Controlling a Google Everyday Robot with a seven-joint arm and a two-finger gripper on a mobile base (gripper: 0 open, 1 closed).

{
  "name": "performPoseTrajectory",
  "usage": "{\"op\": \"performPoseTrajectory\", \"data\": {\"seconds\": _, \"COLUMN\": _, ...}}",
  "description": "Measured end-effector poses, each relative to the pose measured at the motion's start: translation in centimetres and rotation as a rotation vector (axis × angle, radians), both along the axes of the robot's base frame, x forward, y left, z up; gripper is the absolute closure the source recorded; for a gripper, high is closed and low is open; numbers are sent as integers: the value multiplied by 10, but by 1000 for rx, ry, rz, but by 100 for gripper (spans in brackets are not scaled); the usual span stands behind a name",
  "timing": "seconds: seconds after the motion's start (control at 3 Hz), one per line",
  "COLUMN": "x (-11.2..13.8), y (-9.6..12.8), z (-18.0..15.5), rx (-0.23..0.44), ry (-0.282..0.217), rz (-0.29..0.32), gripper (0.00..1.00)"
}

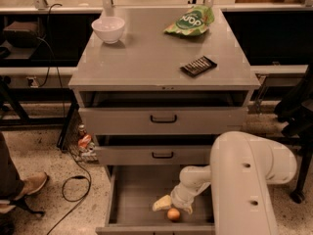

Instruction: Pick orange from bottom drawer and place on counter

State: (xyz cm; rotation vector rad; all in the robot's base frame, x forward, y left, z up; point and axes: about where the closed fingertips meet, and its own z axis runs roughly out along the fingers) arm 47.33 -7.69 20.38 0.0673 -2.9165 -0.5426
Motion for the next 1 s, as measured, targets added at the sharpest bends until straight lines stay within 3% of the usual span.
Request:
{"op": "performPoseTrajectory", "data": {"seconds": 0.67, "x": 3, "y": 31, "z": -39, "rx": -88, "ry": 3, "rz": 10, "gripper": 0}}
{"op": "performPoseTrajectory", "data": {"seconds": 1.0, "x": 14, "y": 29, "z": -63, "rx": -130, "ry": 3, "rz": -15, "gripper": 0}}
